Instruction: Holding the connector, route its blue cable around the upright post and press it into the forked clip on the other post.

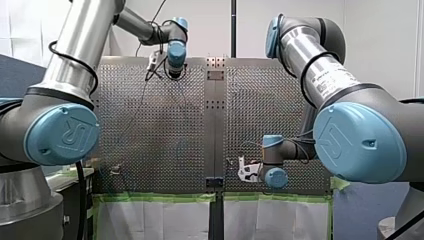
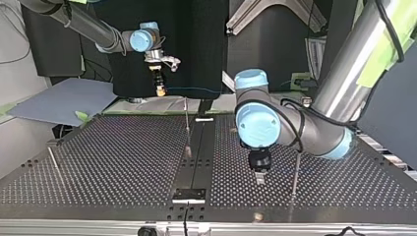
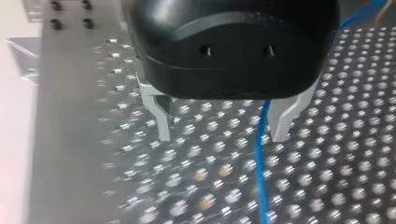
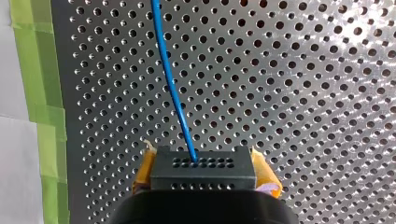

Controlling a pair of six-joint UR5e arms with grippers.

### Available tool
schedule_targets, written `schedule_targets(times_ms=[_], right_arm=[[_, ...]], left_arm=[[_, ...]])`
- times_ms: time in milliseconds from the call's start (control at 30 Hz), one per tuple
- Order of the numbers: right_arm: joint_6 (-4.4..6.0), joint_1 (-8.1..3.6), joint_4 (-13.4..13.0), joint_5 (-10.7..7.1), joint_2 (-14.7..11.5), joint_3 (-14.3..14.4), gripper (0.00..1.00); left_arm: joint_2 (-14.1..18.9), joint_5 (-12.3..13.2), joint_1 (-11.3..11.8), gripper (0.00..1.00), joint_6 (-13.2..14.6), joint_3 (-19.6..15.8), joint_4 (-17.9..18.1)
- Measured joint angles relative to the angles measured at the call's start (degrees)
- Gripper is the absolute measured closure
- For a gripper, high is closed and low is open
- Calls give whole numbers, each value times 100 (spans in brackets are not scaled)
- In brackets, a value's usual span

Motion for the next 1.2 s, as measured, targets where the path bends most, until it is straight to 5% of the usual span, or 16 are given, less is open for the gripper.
schedule_targets(times_ms=[533, 1200], right_arm=[[-18, 0, 32, 0, 0, -2, 100], [-17, 0, 38, 0, 0, -1, 100]], left_arm=[[-731, -386, -88, 0, 90, -65, 35], [-995, -433, -69, 0, 223, -719, 619]])
